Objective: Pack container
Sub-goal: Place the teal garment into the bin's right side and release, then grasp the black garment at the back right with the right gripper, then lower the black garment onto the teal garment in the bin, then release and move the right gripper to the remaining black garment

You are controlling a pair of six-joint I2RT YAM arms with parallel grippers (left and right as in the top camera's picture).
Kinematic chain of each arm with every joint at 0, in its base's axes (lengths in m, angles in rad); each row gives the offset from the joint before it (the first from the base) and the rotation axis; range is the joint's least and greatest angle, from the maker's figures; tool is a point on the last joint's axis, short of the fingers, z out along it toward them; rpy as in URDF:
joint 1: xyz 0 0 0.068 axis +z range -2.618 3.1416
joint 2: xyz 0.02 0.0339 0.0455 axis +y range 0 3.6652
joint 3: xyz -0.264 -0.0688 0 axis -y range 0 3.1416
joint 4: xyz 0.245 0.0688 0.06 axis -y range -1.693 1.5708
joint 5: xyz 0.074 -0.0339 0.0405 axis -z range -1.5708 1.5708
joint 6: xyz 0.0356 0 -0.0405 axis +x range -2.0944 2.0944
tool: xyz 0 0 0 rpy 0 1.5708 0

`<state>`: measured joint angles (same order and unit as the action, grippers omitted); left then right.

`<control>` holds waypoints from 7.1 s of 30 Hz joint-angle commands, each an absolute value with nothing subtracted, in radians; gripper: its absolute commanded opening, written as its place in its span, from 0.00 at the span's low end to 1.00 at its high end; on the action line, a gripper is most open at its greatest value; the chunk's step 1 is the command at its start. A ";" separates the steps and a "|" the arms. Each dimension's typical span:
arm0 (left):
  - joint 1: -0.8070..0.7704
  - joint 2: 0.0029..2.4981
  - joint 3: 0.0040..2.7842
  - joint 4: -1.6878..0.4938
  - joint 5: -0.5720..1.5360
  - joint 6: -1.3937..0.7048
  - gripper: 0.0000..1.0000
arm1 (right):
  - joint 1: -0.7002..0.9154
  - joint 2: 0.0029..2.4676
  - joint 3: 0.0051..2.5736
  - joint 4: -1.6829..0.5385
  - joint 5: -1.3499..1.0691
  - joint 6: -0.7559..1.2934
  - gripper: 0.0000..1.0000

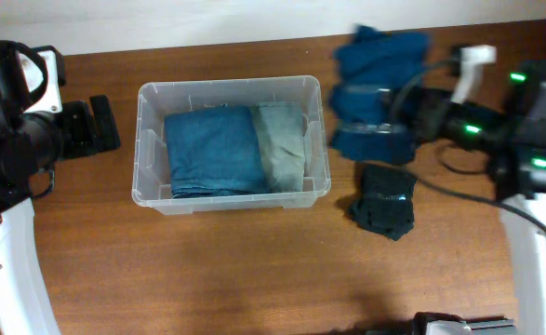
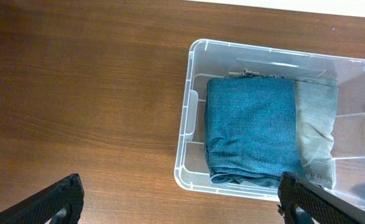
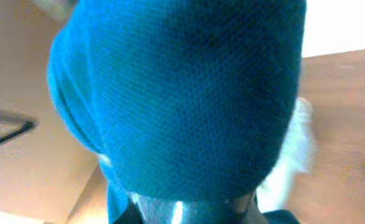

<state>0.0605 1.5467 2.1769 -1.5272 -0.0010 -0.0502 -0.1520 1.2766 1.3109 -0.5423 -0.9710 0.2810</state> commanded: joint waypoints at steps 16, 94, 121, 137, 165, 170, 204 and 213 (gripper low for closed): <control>0.062 1.550 2.178 -1.528 -0.007 -0.060 0.99 | 0.256 1.797 1.324 -0.223 -0.712 0.479 0.04; 0.062 1.550 2.178 -1.528 -0.007 -0.060 0.99 | -0.218 1.544 1.372 -0.745 -0.730 0.292 0.05; 0.062 1.550 2.178 -1.528 -0.007 -0.060 1.00 | 0.495 1.769 1.372 -0.377 -0.626 0.213 0.45; 0.062 1.550 2.178 -1.528 -0.007 -0.060 0.99 | 0.372 1.677 1.419 -0.718 -0.435 0.217 0.67; 0.062 1.550 2.178 -1.528 -0.007 -0.060 0.99 | 0.432 1.916 1.451 -0.596 -0.254 0.278 0.21; 0.062 1.550 2.178 -1.528 -0.007 -0.060 1.00 | 0.384 1.762 1.520 -0.755 -0.281 0.278 0.63; 0.062 1.550 2.178 -1.528 -0.007 -0.060 1.00 | -0.426 1.383 0.764 -0.805 -0.508 0.354 0.98; 0.062 1.550 2.178 -1.528 -0.007 -0.060 0.99 | -0.426 1.435 0.658 -0.648 -0.528 0.356 0.85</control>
<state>0.0605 1.5467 2.1769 -1.5269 -0.0010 -0.0502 -0.4194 1.4036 0.6712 -0.6666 -0.4973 0.3622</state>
